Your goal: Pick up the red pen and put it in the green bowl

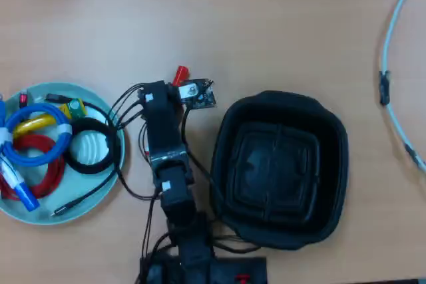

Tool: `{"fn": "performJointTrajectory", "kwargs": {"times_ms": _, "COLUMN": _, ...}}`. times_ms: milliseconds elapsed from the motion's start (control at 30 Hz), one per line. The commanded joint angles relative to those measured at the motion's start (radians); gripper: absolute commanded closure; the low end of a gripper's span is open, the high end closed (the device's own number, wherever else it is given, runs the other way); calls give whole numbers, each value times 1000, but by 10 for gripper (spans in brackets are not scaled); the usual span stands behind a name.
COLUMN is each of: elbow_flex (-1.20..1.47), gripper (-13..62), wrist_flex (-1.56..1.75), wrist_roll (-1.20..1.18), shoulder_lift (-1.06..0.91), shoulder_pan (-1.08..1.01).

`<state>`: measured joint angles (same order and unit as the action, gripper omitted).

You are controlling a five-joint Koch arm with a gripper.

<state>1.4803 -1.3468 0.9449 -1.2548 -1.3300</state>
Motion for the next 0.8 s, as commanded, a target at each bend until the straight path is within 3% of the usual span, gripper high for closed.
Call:
{"fn": "performJointTrajectory", "kwargs": {"times_ms": 0, "elbow_flex": -69, "gripper": 214, "wrist_flex": -3, "wrist_roll": 17, "shoulder_lift": 3, "shoulder_pan": 8}}
{"fn": "performJointTrajectory", "kwargs": {"times_ms": 767, "elbow_flex": -120, "gripper": 228, "wrist_flex": -15, "wrist_roll": -83, "shoulder_lift": 138, "shoulder_pan": 18}}
